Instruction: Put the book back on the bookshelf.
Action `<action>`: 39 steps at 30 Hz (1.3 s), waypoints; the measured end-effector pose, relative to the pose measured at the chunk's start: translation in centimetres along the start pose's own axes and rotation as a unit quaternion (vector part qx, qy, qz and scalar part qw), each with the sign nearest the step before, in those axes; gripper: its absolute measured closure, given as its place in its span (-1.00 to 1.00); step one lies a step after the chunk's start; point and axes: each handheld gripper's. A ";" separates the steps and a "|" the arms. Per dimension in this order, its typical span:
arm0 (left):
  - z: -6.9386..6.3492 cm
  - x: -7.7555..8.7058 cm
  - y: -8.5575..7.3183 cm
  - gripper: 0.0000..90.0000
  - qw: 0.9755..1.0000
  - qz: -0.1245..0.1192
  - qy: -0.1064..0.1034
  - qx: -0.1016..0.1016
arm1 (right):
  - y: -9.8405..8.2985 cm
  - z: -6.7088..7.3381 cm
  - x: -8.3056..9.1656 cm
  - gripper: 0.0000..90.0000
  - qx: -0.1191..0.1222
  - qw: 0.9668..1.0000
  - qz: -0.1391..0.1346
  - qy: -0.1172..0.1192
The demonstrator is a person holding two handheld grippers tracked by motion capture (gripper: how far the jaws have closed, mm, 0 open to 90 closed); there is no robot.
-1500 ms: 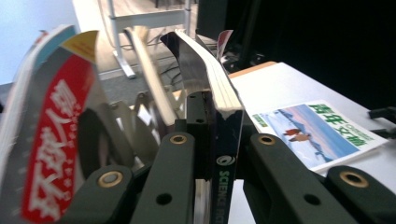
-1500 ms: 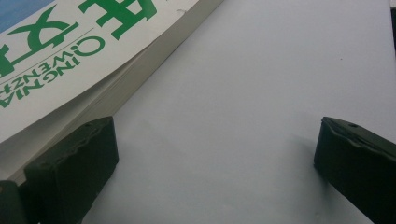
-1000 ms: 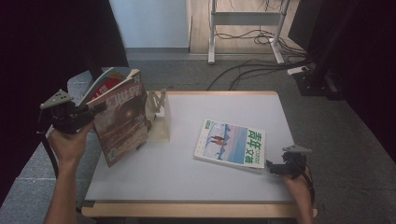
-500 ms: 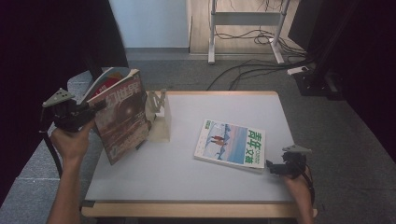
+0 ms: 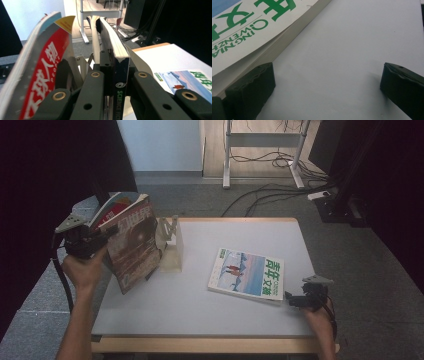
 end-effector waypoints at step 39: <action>-1.0 0.9 -0.8 0.87 0.995 0.097 -0.009 -0.030 | 0.0 0.0 0.0 -1.00 0.000 1.000 -0.001 0.000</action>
Point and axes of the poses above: each handheld gripper's, and its own axes: x roughly backward along the jaws, y roughly out of its top, z roughly to its left, and after that the axes turned 1 degree about -y, right-handed
